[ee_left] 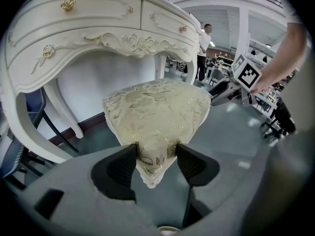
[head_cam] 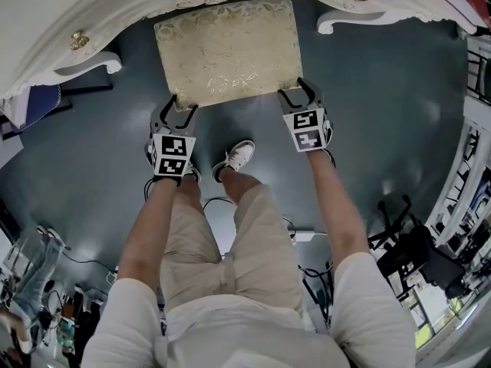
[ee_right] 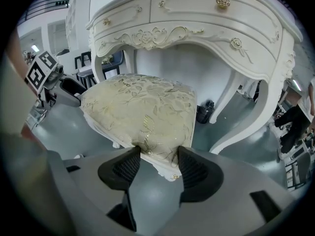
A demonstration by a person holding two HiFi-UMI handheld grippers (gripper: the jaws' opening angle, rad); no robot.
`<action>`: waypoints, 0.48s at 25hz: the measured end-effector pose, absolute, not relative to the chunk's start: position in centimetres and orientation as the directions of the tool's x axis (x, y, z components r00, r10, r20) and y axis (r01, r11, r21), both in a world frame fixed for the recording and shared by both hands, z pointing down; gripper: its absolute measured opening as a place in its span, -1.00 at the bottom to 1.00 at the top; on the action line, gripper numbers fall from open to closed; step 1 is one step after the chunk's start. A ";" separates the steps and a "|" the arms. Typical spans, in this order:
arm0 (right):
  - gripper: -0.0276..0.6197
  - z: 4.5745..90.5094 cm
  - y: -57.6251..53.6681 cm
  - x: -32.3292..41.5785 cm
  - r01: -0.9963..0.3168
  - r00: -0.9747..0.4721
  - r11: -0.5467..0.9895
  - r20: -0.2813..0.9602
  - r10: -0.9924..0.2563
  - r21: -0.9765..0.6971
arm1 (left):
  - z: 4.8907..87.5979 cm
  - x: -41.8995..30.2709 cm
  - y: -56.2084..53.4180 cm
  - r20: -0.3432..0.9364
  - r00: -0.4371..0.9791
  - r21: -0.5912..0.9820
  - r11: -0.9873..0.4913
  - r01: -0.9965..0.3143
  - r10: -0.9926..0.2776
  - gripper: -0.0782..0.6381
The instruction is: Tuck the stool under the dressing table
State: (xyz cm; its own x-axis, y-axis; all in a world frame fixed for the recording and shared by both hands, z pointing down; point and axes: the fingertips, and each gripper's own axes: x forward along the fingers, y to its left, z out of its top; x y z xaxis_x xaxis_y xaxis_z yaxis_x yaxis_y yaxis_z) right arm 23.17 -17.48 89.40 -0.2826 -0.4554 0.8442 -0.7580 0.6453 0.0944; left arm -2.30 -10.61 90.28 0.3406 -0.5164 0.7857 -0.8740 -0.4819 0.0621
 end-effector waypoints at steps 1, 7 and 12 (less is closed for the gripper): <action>-0.17 89.4 -17.5 23.2 -0.760 -0.279 0.643 0.846 -0.455 0.095 | 90.3 -2.3 -10.6 0.789 0.339 0.063 -0.482 -0.874 -0.512 -0.05; -0.17 89.4 -17.5 22.9 -0.760 -0.275 0.642 0.846 -0.456 0.099 | 90.2 -2.6 -10.7 0.802 0.320 0.050 -0.477 -0.877 -0.505 -0.04; -0.17 89.4 -17.5 23.0 -0.762 -0.261 0.639 0.853 -0.453 0.106 | 90.2 -2.6 -10.8 0.806 0.313 0.047 -0.473 -0.880 -0.502 -0.04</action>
